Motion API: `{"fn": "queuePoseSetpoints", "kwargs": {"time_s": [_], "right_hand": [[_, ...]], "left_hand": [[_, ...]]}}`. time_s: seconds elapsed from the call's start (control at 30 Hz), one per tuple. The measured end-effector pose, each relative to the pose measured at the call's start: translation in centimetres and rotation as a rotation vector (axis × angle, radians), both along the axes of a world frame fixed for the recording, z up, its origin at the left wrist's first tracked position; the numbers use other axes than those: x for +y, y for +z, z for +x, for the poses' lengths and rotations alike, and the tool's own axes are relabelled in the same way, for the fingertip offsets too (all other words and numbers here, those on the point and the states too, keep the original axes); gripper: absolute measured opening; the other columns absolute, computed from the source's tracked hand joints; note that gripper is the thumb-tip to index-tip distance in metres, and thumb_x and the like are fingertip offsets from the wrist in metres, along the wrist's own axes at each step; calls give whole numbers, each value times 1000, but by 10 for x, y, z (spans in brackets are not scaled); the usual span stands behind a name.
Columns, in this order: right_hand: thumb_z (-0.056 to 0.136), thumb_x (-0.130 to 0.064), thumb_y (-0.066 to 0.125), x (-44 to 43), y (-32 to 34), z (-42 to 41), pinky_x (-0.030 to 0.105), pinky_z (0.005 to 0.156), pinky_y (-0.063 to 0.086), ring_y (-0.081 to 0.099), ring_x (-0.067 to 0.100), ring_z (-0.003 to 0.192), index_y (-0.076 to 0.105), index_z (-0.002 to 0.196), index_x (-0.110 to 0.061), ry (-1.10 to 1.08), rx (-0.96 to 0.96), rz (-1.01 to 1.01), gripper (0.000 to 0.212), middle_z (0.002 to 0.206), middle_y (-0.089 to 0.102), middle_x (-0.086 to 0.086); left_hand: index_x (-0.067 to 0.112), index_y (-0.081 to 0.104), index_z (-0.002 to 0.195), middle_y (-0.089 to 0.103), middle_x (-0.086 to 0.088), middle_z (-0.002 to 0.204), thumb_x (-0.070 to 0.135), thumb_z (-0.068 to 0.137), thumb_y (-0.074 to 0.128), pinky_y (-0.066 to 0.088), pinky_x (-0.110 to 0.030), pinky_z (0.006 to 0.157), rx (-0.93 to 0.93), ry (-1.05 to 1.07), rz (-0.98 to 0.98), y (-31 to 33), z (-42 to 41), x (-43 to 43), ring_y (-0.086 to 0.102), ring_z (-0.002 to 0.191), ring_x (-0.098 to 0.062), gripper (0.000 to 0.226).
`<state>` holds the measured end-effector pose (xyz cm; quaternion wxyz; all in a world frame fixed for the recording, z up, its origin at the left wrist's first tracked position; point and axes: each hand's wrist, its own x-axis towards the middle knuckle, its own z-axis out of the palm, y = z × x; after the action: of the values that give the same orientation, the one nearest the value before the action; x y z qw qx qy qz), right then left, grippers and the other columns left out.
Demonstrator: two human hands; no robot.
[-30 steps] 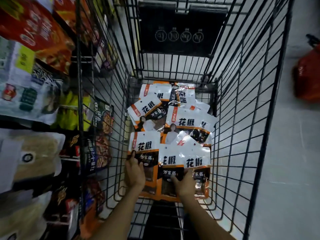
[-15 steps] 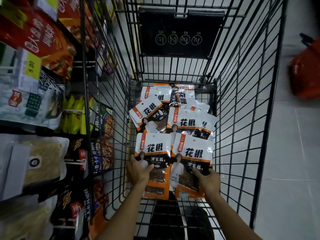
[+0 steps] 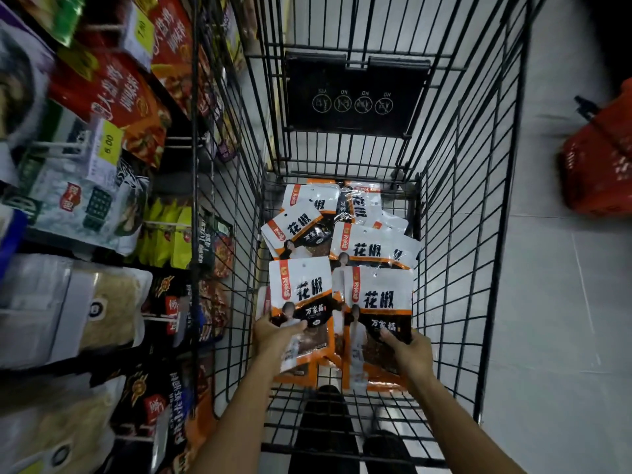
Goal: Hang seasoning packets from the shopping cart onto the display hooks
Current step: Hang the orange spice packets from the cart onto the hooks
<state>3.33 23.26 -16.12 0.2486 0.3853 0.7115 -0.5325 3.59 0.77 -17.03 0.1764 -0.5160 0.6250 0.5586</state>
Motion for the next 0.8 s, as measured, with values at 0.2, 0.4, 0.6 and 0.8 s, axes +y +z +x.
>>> {"fn": "queuePoseSetpoints", "kwargs": {"time_s": [0.2,0.4,0.6,0.8], "right_hand": [[83,-20,71,0,55,-18,36,69,56,66,21,78,64,83,-15,86,164,-88,9,83,69,8],[77,-21,77,-2,133,-40,27,56,54,69,16,67,67,75,-13,271,369,-156,14,74,71,5],[77,-27,78,-12,220,-38,37,70,58,71,23,76,69,80,-11,558,549,-267,18,80,73,9],[75,-30,79,-50,304,8,21,56,51,66,11,63,67,71,-15,831,686,-417,20,70,70,-2]], "left_hand": [[4,59,111,64,-1,87,13,72,81,42,-16,48,158,15,-61,51,2,-2,62,74,-16,46],[13,52,124,46,18,114,24,76,77,37,-19,89,461,68,-220,143,21,-12,43,106,-7,55],[5,46,133,56,-13,129,41,67,78,44,-47,102,634,207,-417,258,92,-21,54,118,-29,82],[7,48,130,54,7,113,44,71,77,43,-32,87,690,448,-602,356,214,-8,51,111,-16,76]]}}
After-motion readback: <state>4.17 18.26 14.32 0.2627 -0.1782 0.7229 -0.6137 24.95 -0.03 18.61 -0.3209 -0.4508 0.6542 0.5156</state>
